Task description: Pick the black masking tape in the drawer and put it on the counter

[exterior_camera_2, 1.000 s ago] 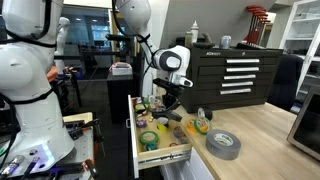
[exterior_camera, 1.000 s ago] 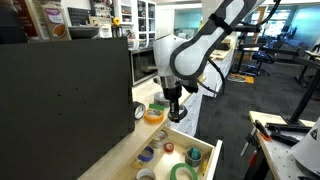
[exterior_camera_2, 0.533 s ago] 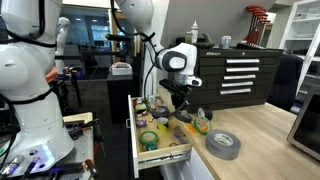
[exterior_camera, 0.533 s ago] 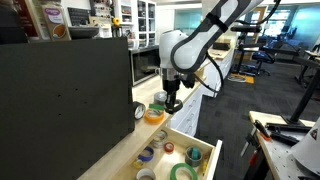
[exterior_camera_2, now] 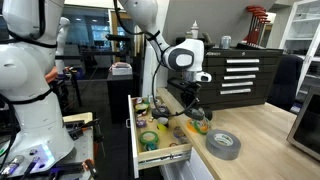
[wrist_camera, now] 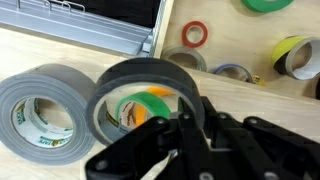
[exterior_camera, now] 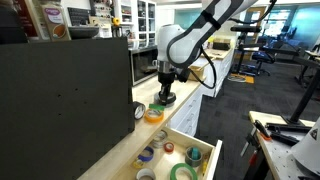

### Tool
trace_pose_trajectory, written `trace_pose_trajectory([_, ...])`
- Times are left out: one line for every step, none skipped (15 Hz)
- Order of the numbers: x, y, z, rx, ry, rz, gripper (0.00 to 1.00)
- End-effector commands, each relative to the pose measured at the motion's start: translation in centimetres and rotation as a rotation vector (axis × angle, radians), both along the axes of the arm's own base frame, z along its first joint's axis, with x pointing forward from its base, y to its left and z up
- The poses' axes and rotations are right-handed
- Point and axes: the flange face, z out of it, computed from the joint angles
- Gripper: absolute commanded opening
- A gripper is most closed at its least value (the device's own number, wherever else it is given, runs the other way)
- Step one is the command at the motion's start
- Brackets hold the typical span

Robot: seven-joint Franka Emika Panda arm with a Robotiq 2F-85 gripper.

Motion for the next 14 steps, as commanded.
trace_pose_trajectory([2.3,-2.2,0.2,-0.021,-0.040,-0.004,0.03])
trace_pose_trajectory([2.8,-2.9,0.1,-0.021,-0.045,-0.009,0.03])
trace_pose_trajectory([3.2,-3.6,0.1,-0.023,-0.050,-0.012,0.03])
trace_pose_trajectory([3.6,-4.3,-0.1,-0.028,-0.051,-0.019,0.03])
trace_pose_trajectory([4.0,-5.0,-0.2,-0.031,-0.055,-0.025,0.03])
trace_pose_trajectory([4.4,-5.9,-0.3,-0.034,-0.058,-0.031,0.03])
trace_pose_trajectory([4.7,-6.6,-0.4,-0.035,-0.061,-0.037,0.03])
trace_pose_trajectory([5.0,-7.3,-0.5,-0.036,-0.064,-0.038,0.03])
trace_pose_trajectory([5.1,-7.9,-0.8,-0.040,-0.067,-0.036,0.03])
trace_pose_trajectory([5.4,-8.6,-0.9,-0.042,-0.072,-0.037,0.03])
trace_pose_trajectory([5.5,-9.2,-1.1,-0.044,-0.075,-0.034,0.03])
trace_pose_trajectory([5.6,-9.7,-1.3,-0.042,-0.078,-0.030,0.03])
trace_pose_trajectory([5.6,-10.1,-1.6,-0.040,-0.076,-0.024,0.03])
trace_pose_trajectory([5.6,-10.5,-1.8,-0.033,-0.068,-0.022,0.06])
